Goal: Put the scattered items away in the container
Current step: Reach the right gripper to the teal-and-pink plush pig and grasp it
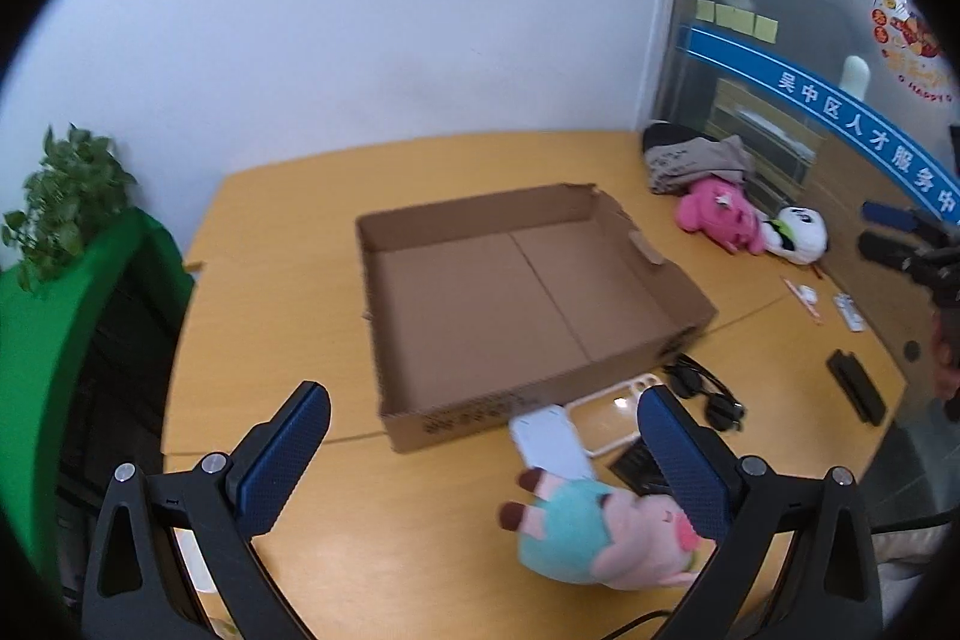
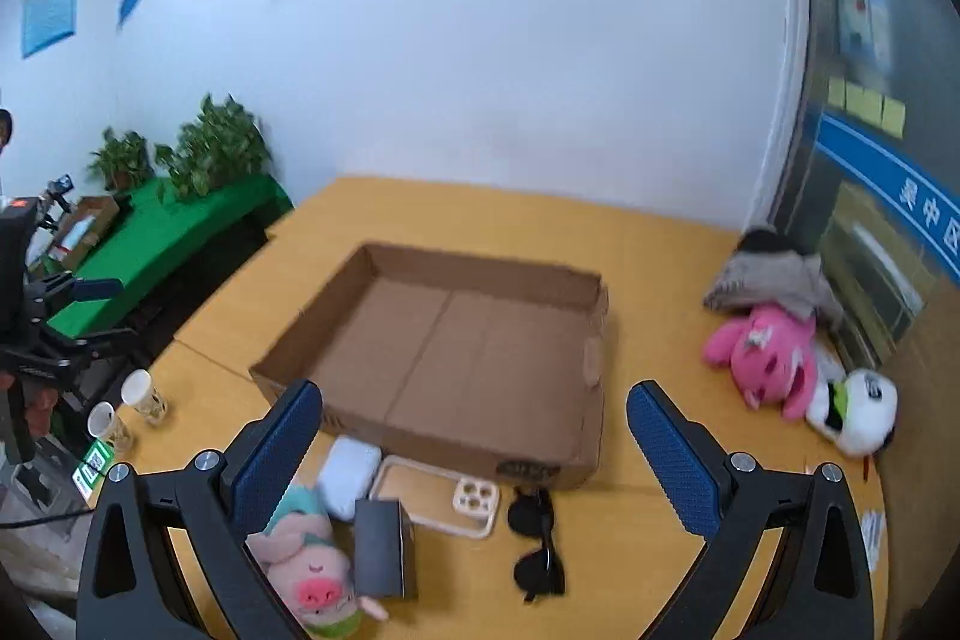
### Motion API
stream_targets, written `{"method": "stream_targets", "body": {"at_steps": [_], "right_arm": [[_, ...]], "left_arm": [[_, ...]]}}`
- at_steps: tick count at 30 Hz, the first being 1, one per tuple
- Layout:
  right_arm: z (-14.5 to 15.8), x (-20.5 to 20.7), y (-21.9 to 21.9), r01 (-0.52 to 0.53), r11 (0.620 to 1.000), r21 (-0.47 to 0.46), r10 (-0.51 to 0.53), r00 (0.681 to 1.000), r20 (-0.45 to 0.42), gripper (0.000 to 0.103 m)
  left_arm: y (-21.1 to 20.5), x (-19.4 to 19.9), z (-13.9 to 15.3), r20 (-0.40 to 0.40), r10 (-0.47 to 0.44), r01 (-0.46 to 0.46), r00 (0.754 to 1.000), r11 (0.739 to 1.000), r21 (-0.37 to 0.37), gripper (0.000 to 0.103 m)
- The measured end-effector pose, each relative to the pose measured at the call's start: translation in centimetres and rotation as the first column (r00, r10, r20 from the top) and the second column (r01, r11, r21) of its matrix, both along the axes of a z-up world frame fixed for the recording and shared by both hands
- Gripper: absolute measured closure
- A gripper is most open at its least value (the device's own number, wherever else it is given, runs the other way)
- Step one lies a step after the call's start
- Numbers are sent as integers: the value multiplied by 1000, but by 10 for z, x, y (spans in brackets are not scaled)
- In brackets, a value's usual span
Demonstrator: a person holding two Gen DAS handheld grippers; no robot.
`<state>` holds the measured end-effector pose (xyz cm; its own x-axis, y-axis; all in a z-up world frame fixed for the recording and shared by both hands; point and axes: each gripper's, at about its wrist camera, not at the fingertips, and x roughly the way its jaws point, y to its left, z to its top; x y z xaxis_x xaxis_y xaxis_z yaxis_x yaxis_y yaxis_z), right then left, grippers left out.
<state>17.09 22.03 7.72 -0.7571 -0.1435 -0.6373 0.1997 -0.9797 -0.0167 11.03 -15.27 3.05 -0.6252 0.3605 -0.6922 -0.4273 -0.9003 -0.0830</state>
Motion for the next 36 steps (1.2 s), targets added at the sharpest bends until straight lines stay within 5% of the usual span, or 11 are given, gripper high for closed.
{"method": "stream_targets", "body": {"at_steps": [6,9,17,18,20,23,27,29,36], "right_arm": [[-38,9,-8,-15,998,-62,24,988,151,0],[-74,3,-21,-72,993,-96,98,951,293,0],[-192,5,-88,-243,956,-164,293,775,560,7],[-205,6,-95,-270,948,-167,316,754,576,12],[-208,13,-106,-347,927,-142,366,763,533,10],[-224,13,-118,-396,908,-136,396,706,587,12],[-233,21,-127,-429,899,-84,380,672,636,21],[-235,22,-126,-426,903,-65,363,671,646,33],[-224,29,-121,-420,903,-90,372,659,654,43]], "left_arm": [[1,-14,-40,227,-38,23,973,997,70,1],[3,-23,-69,338,-69,33,939,993,111,1],[20,-48,-171,607,-169,16,777,968,249,2],[22,-49,-186,638,-168,-2,751,966,257,5],[24,-50,-204,676,-177,-30,715,959,283,11],[32,-44,-227,721,-185,-52,667,955,293,29],[35,-34,-231,718,-150,-54,680,966,254,48],[35,-30,-227,716,-146,-53,683,967,248,51],[34,-20,-205,673,-126,-37,729,974,222,59]]}}
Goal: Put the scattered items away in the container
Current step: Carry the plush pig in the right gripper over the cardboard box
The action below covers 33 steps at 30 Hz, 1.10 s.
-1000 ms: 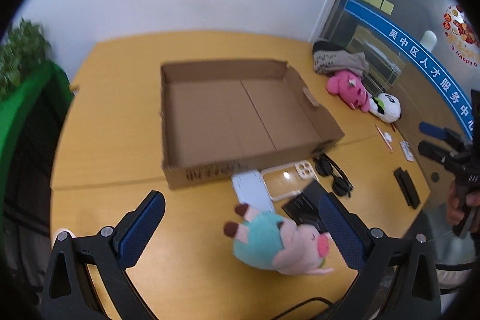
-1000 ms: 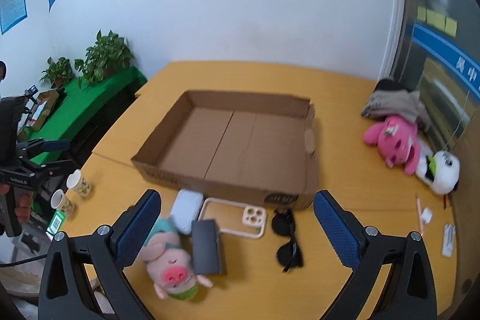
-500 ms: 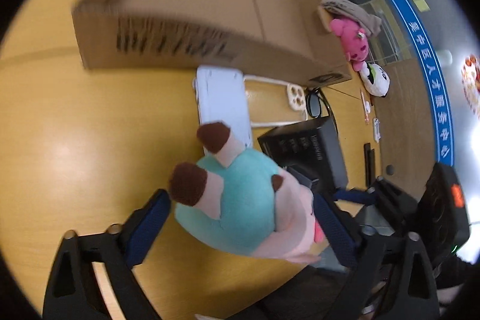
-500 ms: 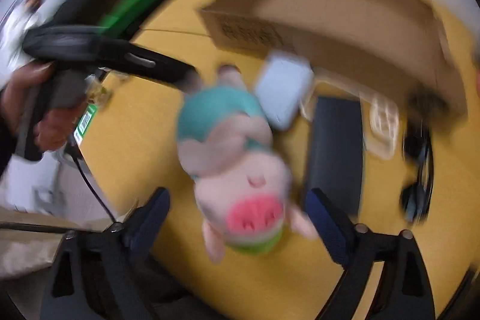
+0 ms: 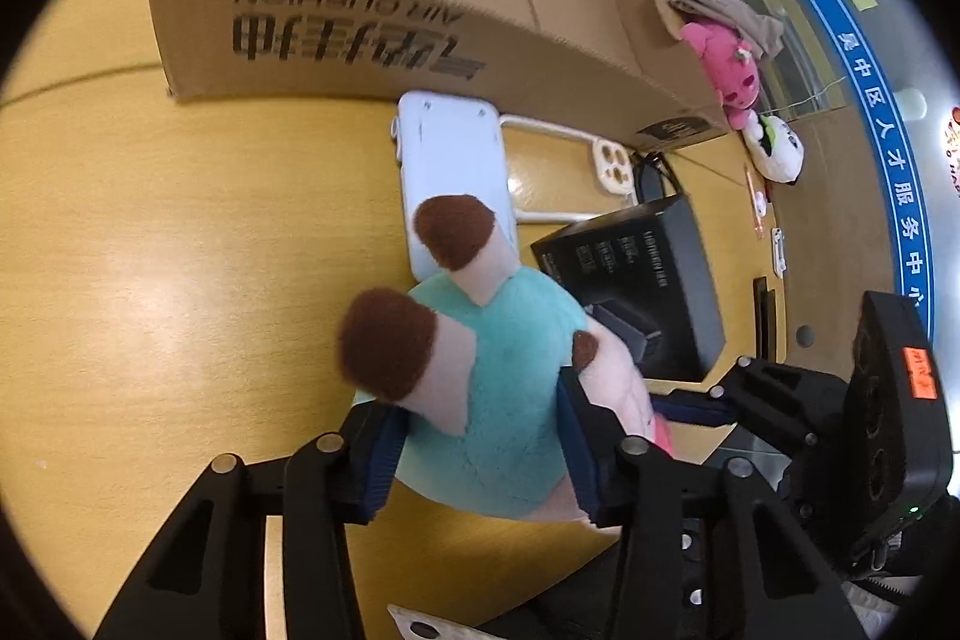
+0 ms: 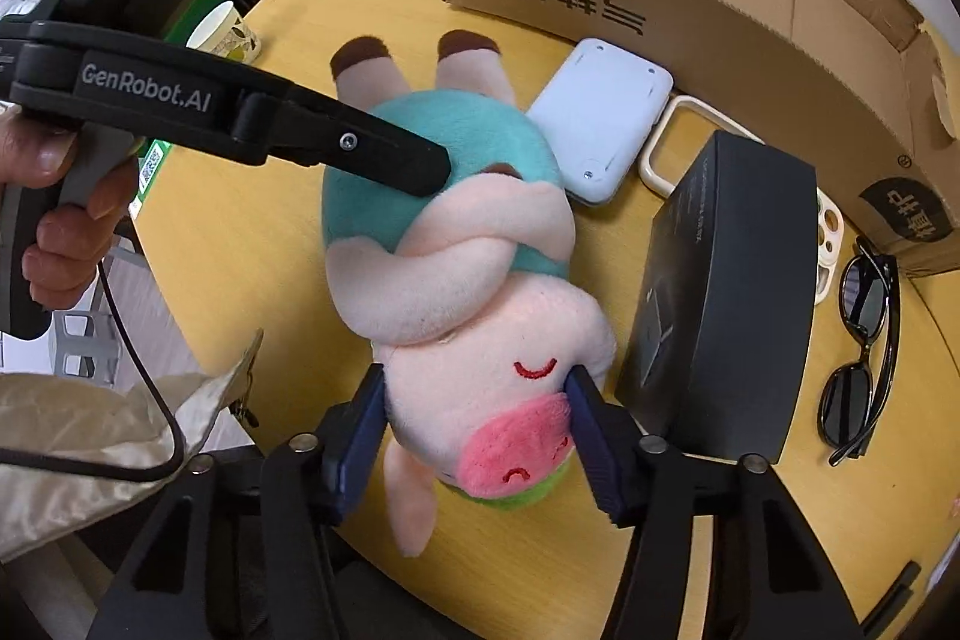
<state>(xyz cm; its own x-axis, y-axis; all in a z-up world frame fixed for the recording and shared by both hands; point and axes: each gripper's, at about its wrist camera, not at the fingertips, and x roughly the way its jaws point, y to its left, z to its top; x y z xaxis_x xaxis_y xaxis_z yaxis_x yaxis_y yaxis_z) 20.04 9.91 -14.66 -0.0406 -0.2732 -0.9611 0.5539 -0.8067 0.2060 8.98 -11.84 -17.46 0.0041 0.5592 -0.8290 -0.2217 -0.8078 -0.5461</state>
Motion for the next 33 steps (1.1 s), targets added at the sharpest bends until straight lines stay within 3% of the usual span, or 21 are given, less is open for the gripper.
{"method": "stream_targets", "body": {"at_steps": [8,17,33], "right_arm": [[21,-6,-2,2,998,-58,-4,999,-39,46],[63,-31,-7,37,992,-118,-51,991,-120,46],[85,-62,5,43,989,-145,-69,980,-185,46]], "left_arm": [[-14,-10,32,-66,35,-33,997,999,30,61],[-16,-32,74,-162,65,-57,985,997,52,61],[-6,-57,101,-215,66,-55,974,997,59,61]]}}
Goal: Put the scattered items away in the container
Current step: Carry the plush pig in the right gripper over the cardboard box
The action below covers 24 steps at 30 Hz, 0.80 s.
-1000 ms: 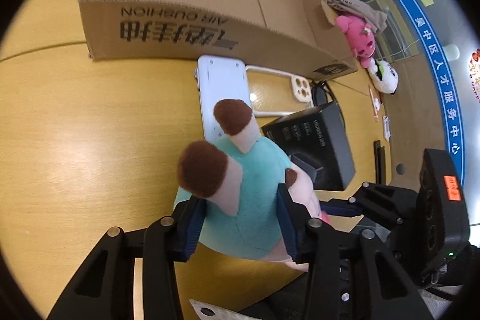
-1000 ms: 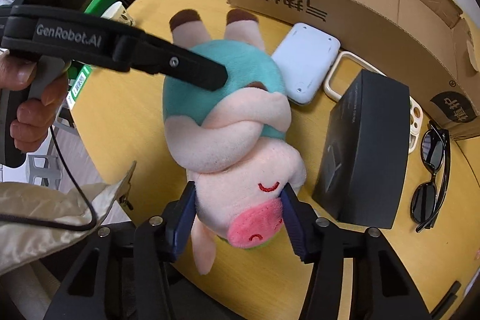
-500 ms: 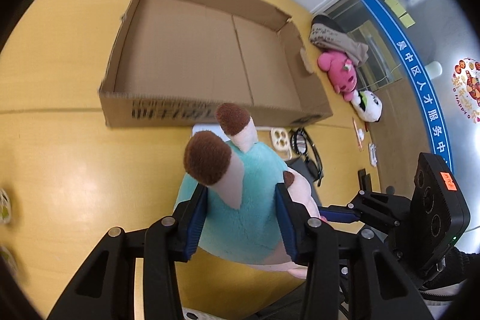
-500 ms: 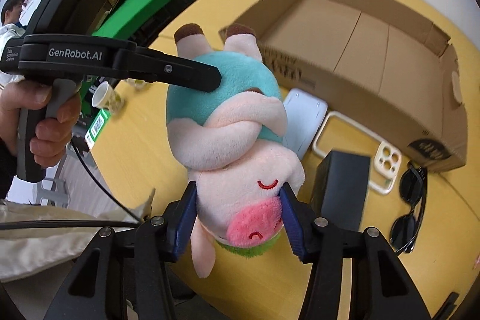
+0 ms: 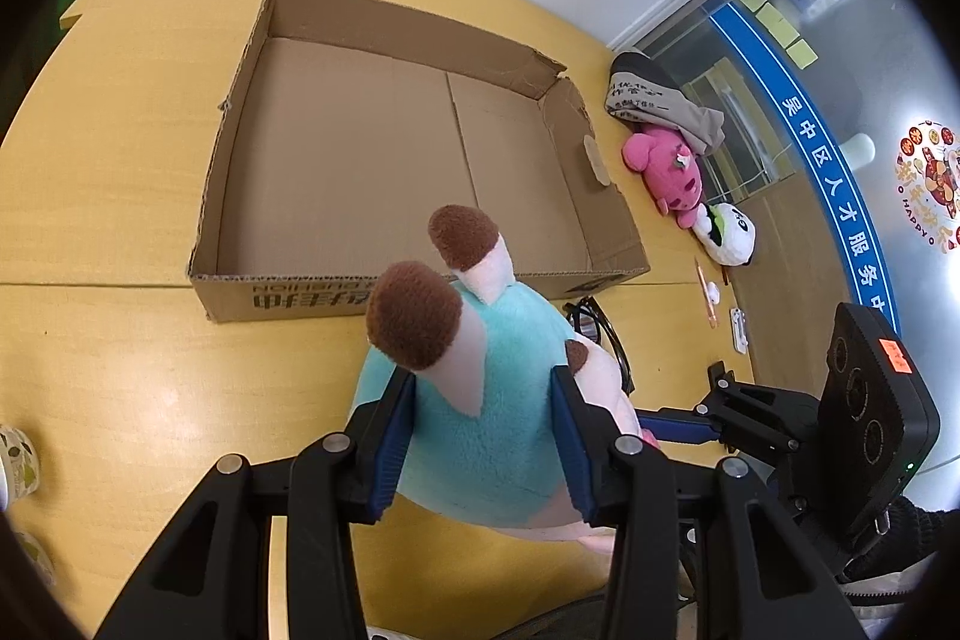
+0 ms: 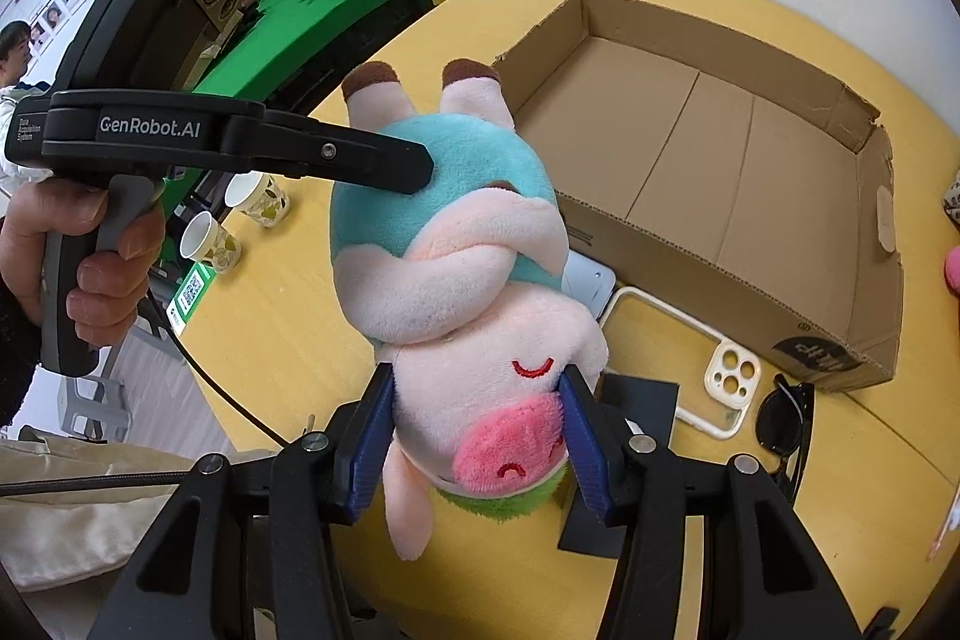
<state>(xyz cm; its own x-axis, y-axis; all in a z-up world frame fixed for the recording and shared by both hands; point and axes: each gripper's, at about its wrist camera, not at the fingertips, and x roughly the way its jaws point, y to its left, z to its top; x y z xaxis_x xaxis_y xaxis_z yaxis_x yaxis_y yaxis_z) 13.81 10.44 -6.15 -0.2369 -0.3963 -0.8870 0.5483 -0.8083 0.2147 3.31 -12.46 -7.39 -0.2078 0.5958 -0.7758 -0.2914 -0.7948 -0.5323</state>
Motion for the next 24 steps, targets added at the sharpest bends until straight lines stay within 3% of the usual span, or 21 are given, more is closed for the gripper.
{"method": "stream_targets", "body": {"at_steps": [24], "right_arm": [[13,-24,33,-17,1000,-14,17,1000,-23,46]], "left_arm": [[33,-16,17,-38,0,0,999,1000,4,61]]}}
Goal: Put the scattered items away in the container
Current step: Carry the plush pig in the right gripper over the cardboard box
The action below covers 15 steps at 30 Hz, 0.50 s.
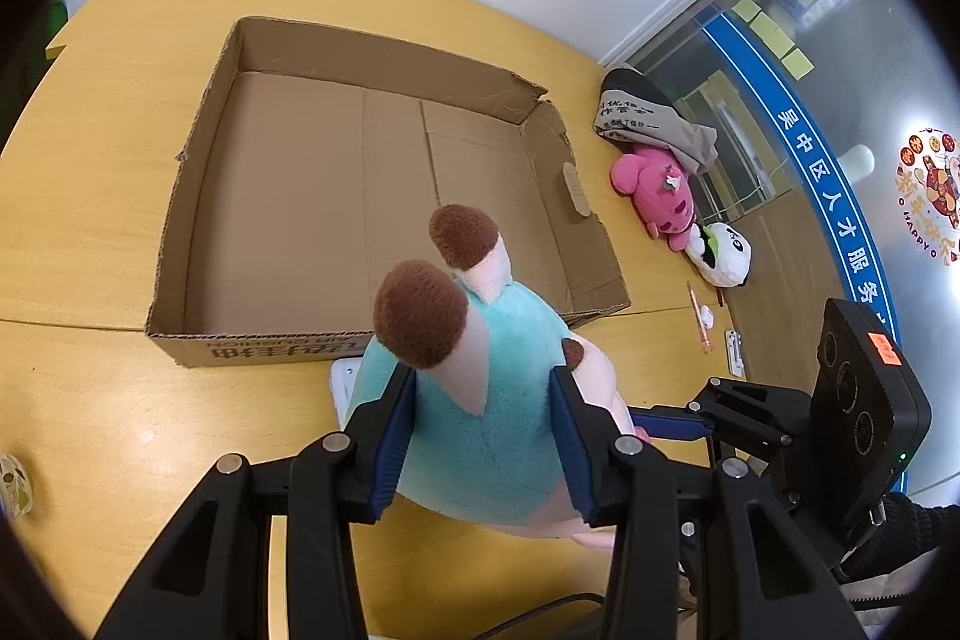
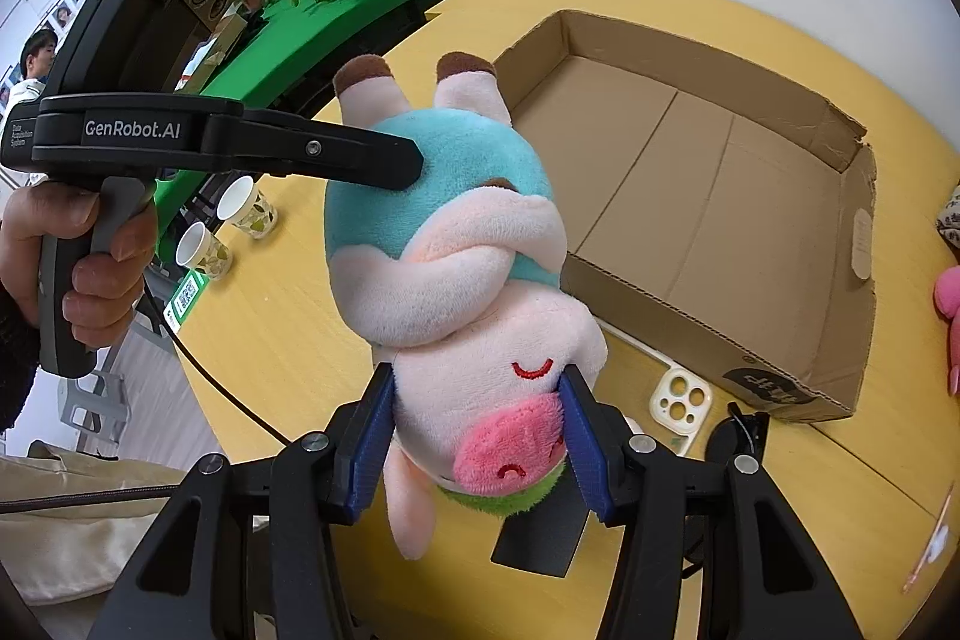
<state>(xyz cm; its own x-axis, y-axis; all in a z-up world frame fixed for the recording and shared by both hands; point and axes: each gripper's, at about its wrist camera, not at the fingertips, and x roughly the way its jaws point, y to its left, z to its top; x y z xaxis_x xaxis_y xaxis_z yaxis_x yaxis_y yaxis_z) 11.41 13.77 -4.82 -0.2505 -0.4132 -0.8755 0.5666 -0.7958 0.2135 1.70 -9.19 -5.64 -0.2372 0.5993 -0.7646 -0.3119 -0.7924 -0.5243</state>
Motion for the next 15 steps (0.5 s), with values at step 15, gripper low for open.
{"method": "stream_targets", "body": {"at_steps": [15], "right_arm": [[4,1,5,14,1000,-2,-14,1000,-14,46]], "left_arm": [[3,0,6,-14,-16,16,1000,1000,14,61]]}}
